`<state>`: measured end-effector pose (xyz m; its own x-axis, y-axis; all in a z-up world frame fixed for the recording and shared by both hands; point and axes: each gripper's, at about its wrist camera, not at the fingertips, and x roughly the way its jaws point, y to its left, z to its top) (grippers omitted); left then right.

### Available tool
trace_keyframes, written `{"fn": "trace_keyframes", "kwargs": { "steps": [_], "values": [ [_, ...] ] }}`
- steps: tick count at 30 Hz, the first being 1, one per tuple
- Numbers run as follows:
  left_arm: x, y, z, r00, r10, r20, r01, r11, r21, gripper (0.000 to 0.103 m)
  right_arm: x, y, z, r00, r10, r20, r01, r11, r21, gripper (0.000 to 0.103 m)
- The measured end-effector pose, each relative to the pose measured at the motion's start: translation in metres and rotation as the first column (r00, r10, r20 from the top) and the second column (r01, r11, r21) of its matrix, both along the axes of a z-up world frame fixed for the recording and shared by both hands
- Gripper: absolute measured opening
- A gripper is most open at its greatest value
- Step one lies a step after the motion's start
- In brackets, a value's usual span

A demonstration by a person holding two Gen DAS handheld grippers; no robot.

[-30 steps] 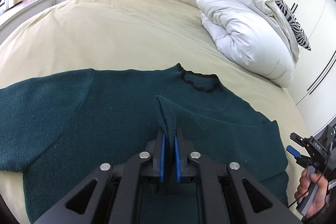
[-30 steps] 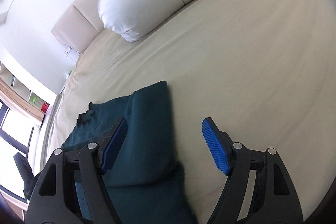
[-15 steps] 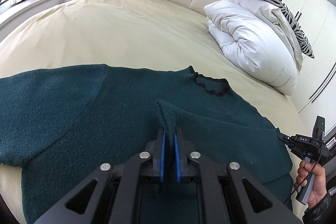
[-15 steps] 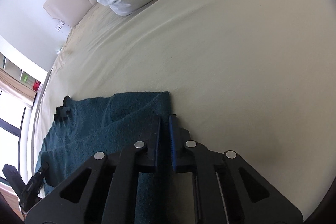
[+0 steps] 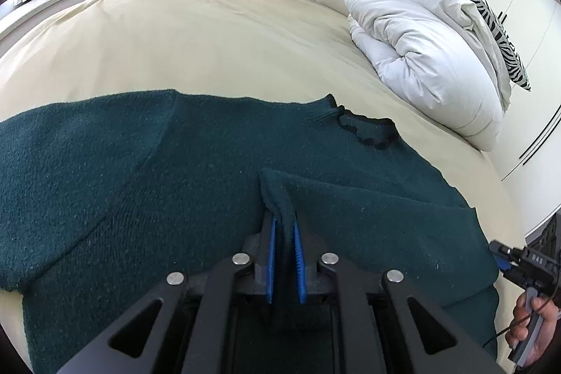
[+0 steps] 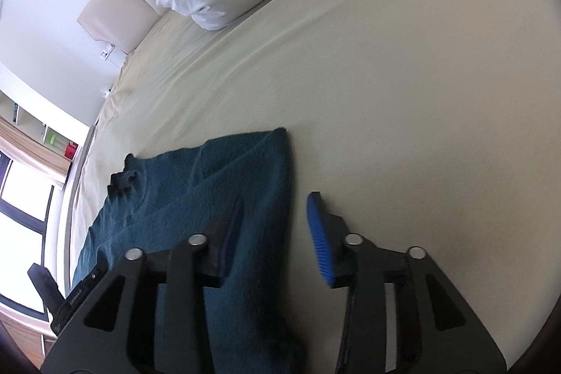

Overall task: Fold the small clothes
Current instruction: 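Release the folded sleeve from the right gripper onto the sweater body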

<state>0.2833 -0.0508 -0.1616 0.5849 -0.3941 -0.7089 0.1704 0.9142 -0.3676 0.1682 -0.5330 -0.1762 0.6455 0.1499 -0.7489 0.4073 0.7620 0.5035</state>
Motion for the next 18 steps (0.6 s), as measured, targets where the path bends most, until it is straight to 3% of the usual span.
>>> {"fn": "trace_keyframes", "kwargs": {
  "steps": [4,6,8,11,16,18],
  "values": [
    [0.000,-0.001,0.009,1.000,0.005,0.021,-0.005,1.000,0.001,0.011,-0.019,0.030,-0.001,0.993,0.102,-0.058,-0.107,0.991,-0.084,0.043],
    [-0.001,-0.001,0.012,0.999,0.010,0.037,-0.010,1.000,0.005,0.011,-0.022,0.039,-0.002,0.989,0.123,-0.082,-0.135,0.979,-0.151,0.035],
    [-0.003,0.001,0.011,0.999,0.019,0.039,-0.020,1.000,0.008,0.011,-0.022,0.040,0.000,0.987,0.129,-0.093,-0.142,0.978,-0.153,0.013],
    [-0.001,-0.002,-0.004,1.000,0.020,0.011,-0.020,0.999,0.041,0.013,-0.020,0.050,0.008,0.986,0.131,-0.099,-0.150,0.965,-0.215,0.011],
    [-0.004,0.001,0.004,1.000,0.007,0.007,-0.007,0.999,0.039,0.017,-0.024,0.038,-0.016,0.994,0.098,-0.049,-0.105,0.981,-0.163,0.009],
    [-0.017,0.015,0.017,1.000,0.022,0.017,-0.022,1.000,0.008,0.034,-0.027,0.042,-0.010,0.994,0.098,-0.045,-0.105,0.978,-0.180,0.014]
  ]
}}
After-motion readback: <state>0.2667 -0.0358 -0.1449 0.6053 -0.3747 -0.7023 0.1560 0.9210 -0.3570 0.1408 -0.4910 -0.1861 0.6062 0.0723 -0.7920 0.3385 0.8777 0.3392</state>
